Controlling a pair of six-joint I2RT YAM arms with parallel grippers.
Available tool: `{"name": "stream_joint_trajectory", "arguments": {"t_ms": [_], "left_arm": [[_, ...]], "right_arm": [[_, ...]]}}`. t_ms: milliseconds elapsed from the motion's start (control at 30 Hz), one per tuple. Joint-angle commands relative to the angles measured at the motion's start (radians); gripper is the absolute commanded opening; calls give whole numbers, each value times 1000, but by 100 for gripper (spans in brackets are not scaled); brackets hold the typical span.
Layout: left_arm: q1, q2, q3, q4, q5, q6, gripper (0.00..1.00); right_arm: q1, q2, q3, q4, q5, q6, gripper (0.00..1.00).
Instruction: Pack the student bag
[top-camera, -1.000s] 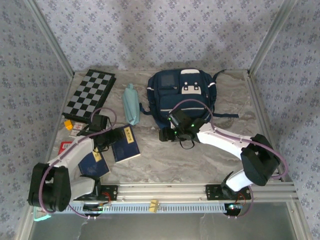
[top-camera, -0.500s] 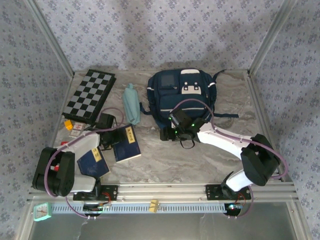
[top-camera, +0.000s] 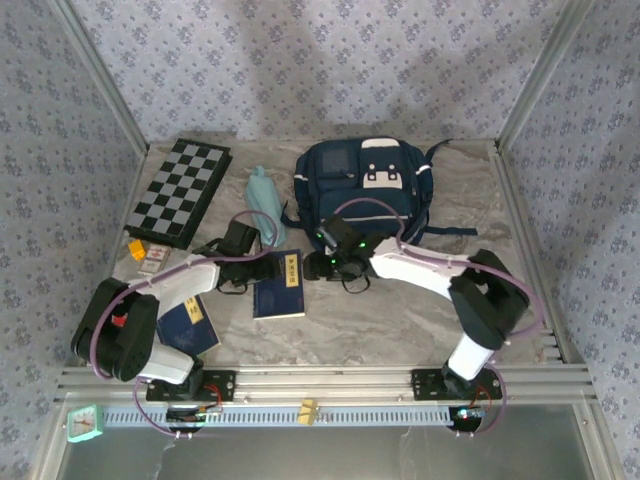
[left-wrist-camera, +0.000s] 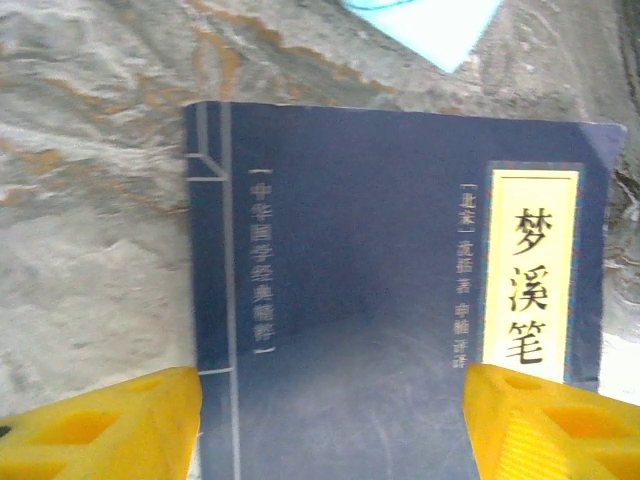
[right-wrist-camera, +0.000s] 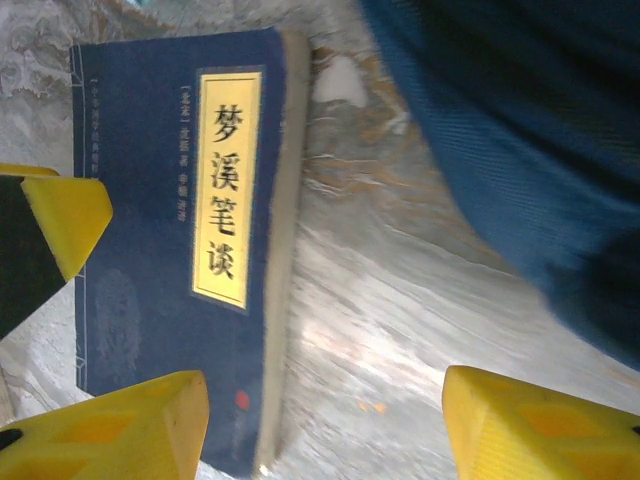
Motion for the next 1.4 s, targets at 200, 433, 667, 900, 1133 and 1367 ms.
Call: {"name": "stream_joint_trajectory", "arguments": {"t_ms": [200,433,667,900,1133,1367], "left_arm": [[27,-144,-98,-55,47,-63,64],[27,-157,-136,-32,99,-72,60],[27,-111,-135,11,146,-69,57],[27,-99,-133,10,135,-66,55],[27,-101,-135,-11,95,-59,55],[27,-100,-134,-5,101,-58,55]], "right_arm": [[72,179,159,-16,2,118,56],[85,257,187,-16,2,150,54],[111,312,253,-27,-37,139,54],[121,294,302,-48,-53,130,56],[114,231,306,-89,-48,108,55],[101,196,264,-32,-106,119,47]]}}
